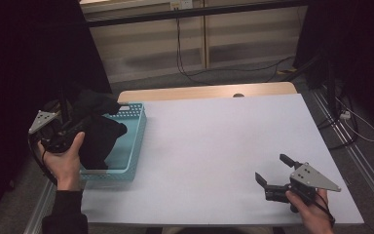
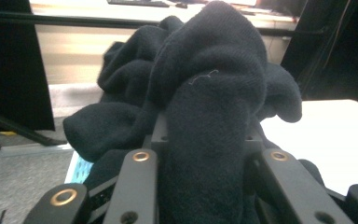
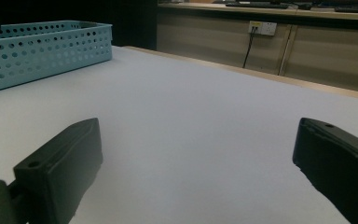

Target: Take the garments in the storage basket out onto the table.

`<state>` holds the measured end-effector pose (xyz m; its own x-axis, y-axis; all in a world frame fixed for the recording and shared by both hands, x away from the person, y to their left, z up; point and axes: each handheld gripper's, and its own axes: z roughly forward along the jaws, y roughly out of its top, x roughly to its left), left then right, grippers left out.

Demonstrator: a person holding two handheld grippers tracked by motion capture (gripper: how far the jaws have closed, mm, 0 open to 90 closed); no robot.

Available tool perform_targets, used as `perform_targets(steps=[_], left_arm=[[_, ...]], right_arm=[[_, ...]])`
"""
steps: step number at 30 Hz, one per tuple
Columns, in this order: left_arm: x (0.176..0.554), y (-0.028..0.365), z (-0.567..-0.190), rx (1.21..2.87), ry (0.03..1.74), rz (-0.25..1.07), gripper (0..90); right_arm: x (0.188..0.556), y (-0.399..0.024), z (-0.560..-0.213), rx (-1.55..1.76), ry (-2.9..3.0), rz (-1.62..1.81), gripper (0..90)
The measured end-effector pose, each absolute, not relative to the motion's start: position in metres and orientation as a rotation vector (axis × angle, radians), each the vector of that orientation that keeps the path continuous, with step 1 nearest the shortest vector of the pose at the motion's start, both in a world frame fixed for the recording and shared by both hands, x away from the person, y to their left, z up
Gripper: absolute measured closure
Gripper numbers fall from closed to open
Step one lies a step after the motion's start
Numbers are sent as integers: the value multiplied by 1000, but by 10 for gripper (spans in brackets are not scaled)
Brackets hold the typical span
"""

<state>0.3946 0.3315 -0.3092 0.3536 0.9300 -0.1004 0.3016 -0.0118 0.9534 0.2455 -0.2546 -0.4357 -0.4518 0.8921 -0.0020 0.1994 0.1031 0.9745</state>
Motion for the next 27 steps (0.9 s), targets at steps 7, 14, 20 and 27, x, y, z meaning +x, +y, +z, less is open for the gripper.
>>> perform_targets(steps=[7,14,20,27], left_arm=[[393,322,-302,1521,1116,746,690],[389,318,-287,1499,1086,773,691],[391,315,-282,1473,1072,762,690],[391,313,-271,1452,1053,762,690]], right_arm=[[246,-254,-436,1070,1749,1393,7],[247,-254,-436,1069,1756,1392,6],[247,-254,-436,1064,1752,1394,6],[247,-254,-436,1062,1753,1396,6]])
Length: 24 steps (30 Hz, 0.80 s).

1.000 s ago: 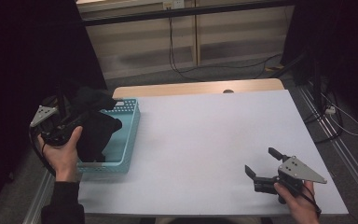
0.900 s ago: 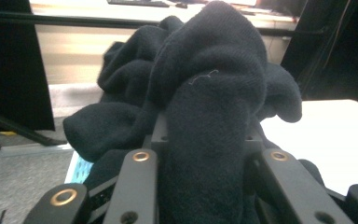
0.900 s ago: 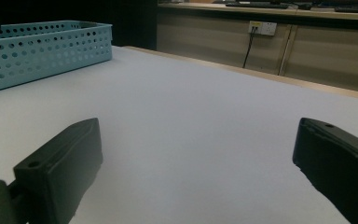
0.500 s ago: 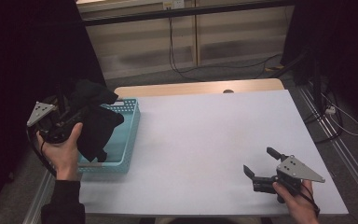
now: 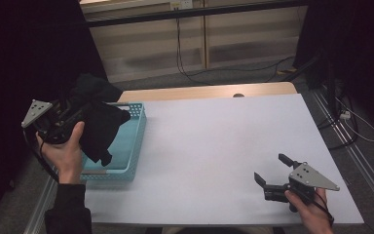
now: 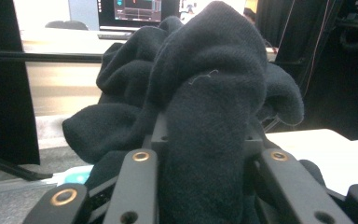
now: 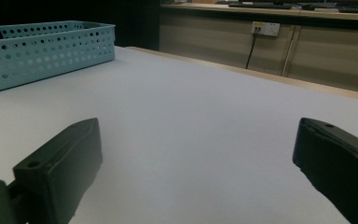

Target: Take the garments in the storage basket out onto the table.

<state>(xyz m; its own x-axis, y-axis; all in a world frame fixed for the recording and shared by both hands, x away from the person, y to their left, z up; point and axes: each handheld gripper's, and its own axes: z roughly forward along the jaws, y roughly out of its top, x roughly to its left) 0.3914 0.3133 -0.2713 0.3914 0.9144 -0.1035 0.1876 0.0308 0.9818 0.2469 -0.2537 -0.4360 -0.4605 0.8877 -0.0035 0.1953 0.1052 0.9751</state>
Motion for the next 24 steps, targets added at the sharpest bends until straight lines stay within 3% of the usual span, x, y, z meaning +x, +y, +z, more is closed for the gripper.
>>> perform_targets(steps=[24], left_arm=[[390,304,-241,1400,952,754,689]], right_arm=[[247,-251,-436,1051,1768,1416,5]])
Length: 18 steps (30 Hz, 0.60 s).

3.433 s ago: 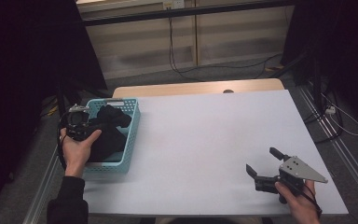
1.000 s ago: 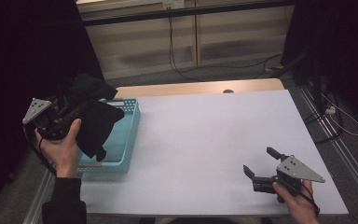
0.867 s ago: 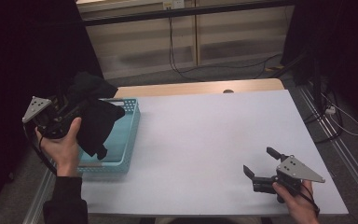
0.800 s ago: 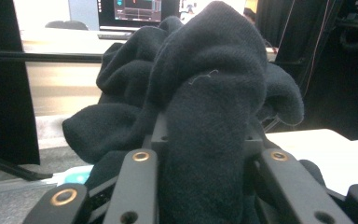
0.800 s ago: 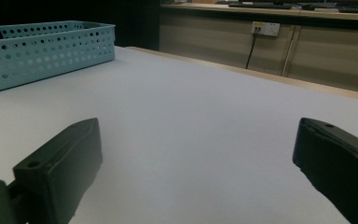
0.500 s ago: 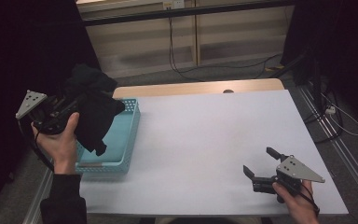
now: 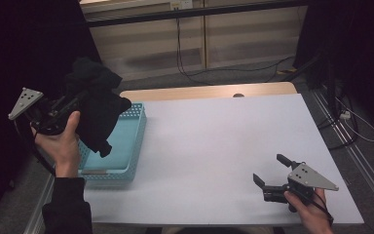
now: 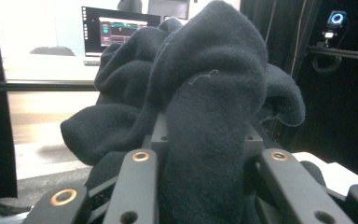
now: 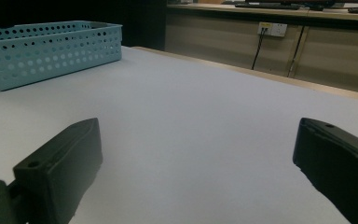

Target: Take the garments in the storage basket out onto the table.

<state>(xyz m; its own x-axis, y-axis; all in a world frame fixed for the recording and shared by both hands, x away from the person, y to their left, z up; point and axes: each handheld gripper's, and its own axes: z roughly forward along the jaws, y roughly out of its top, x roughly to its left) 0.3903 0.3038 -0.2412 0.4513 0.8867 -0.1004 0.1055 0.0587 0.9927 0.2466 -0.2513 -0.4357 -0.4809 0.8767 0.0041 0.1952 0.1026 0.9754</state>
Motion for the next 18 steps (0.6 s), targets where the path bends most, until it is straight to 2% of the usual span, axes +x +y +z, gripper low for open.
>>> perform_targets(steps=[18], left_arm=[[390,274,-219,1440,841,728,688]], right_arm=[[246,-251,-435,1051,1766,1417,5]])
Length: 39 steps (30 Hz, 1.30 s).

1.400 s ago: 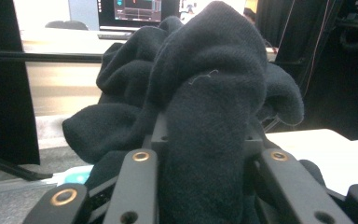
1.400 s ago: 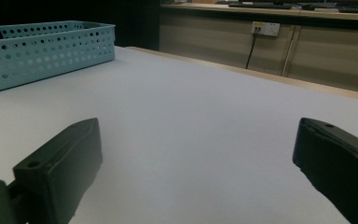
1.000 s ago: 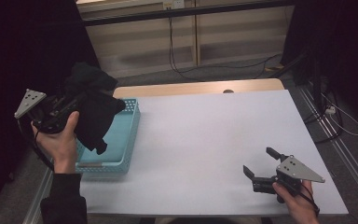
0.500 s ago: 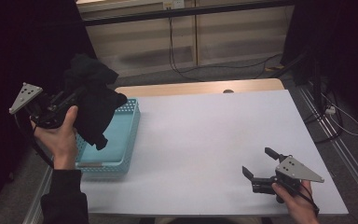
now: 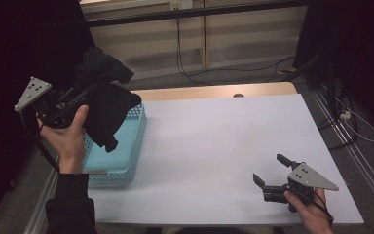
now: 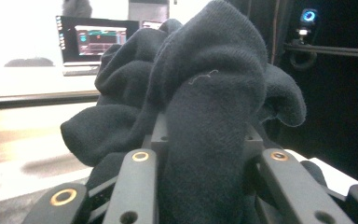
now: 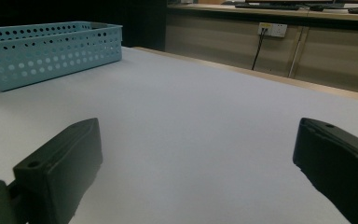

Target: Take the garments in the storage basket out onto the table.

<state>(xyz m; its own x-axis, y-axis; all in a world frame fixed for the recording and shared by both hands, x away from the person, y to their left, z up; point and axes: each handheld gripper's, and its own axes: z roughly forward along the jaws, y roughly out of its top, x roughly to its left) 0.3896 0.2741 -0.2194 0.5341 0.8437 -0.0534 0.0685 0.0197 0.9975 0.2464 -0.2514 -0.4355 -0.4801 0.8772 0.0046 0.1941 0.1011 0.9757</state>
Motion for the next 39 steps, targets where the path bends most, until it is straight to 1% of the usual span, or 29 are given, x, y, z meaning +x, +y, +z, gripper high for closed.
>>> perform_targets(steps=[15,27,39], left_arm=[[393,244,-214,1460,798,685,689],[400,223,-220,1492,784,636,688],[407,193,-227,1527,758,582,688]], right_arm=[[246,-252,-435,1050,1766,1417,5],[246,-251,-435,1049,1765,1417,5],[247,-251,-436,1045,1769,1424,6]])
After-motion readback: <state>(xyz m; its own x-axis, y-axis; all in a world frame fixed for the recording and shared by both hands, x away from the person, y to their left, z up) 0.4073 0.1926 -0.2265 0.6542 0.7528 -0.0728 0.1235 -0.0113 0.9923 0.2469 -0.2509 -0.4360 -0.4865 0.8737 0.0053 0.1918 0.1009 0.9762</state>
